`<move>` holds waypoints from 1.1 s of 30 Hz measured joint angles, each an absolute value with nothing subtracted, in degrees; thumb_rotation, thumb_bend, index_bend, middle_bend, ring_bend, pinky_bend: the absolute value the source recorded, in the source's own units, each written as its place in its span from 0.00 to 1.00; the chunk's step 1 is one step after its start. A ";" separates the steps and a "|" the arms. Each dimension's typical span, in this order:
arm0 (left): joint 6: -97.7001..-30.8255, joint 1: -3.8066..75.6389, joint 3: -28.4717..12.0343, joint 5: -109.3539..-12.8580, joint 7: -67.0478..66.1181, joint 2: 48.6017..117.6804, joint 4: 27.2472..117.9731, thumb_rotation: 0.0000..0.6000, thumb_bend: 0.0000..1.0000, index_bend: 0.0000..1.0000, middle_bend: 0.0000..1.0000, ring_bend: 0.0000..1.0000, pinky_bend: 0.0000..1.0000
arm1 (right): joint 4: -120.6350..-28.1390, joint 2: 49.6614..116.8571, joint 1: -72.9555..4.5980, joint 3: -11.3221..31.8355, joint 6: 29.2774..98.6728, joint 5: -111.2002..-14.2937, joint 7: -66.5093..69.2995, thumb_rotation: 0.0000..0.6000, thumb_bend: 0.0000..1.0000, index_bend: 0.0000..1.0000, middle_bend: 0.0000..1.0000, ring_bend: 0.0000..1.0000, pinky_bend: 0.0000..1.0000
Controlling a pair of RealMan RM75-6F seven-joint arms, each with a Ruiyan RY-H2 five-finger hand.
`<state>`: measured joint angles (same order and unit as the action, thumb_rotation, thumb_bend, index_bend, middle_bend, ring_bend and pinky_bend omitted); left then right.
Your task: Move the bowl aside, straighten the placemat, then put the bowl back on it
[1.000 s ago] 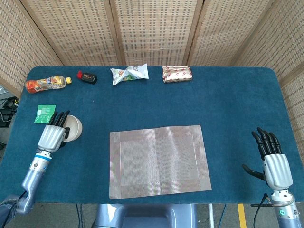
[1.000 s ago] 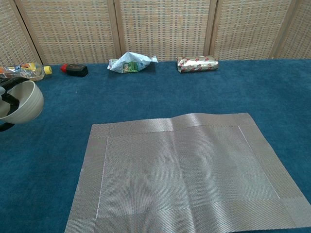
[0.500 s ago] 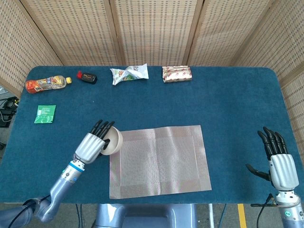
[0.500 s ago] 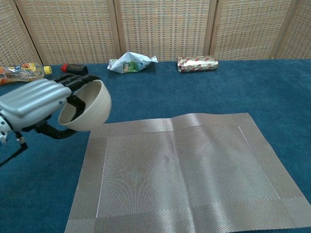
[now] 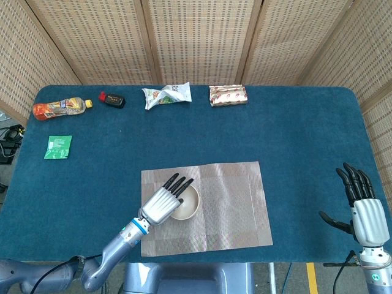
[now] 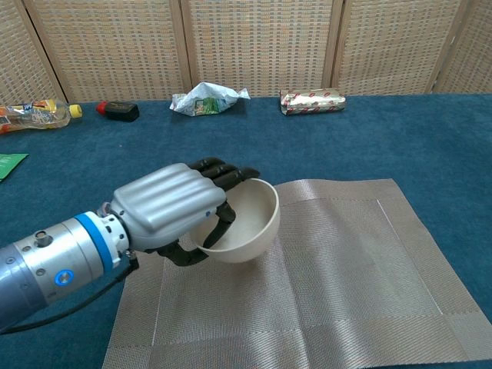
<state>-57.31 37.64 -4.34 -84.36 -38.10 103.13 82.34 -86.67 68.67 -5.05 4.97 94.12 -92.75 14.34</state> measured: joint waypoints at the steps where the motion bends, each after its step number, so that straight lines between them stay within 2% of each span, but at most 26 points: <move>1: -56.81 37.95 -4.55 -83.82 -38.80 103.73 82.33 1.00 0.46 0.63 0.00 0.00 0.00 | -86.71 68.61 -5.03 4.94 94.18 -92.84 14.48 1.00 0.13 0.04 0.00 0.00 0.00; 6: -54.72 39.51 -5.67 -80.82 -42.68 106.96 81.76 1.00 0.46 0.54 0.00 0.00 0.00 | -86.83 68.26 -4.94 4.86 94.44 -93.13 15.23 1.00 0.13 0.04 0.00 0.00 0.00; 11: -53.66 40.48 -6.42 -77.75 -46.76 108.73 81.64 1.00 0.31 0.32 0.00 0.00 0.00 | -86.88 67.79 -4.81 5.00 94.66 -92.95 16.34 1.00 0.13 0.04 0.00 0.00 0.00; 14: -53.65 40.63 -6.43 -76.24 -48.64 108.85 82.23 1.00 0.28 0.25 0.00 0.00 0.00 | -86.85 67.54 -4.73 5.14 94.78 -92.75 16.87 1.00 0.13 0.04 0.00 0.00 0.00; 22: -56.38 38.96 -5.91 -74.75 -49.32 104.44 87.90 1.00 0.26 0.18 0.00 0.00 0.00 | -86.83 67.44 -4.58 4.93 95.04 -93.21 16.79 1.00 0.13 0.04 0.00 0.00 0.00; 33: -68.60 31.97 -3.91 -80.55 -39.89 88.35 98.32 1.00 0.25 0.15 0.00 0.00 0.00 | -86.66 68.11 -4.61 4.88 94.85 -93.26 14.06 1.00 0.13 0.03 0.00 0.00 0.00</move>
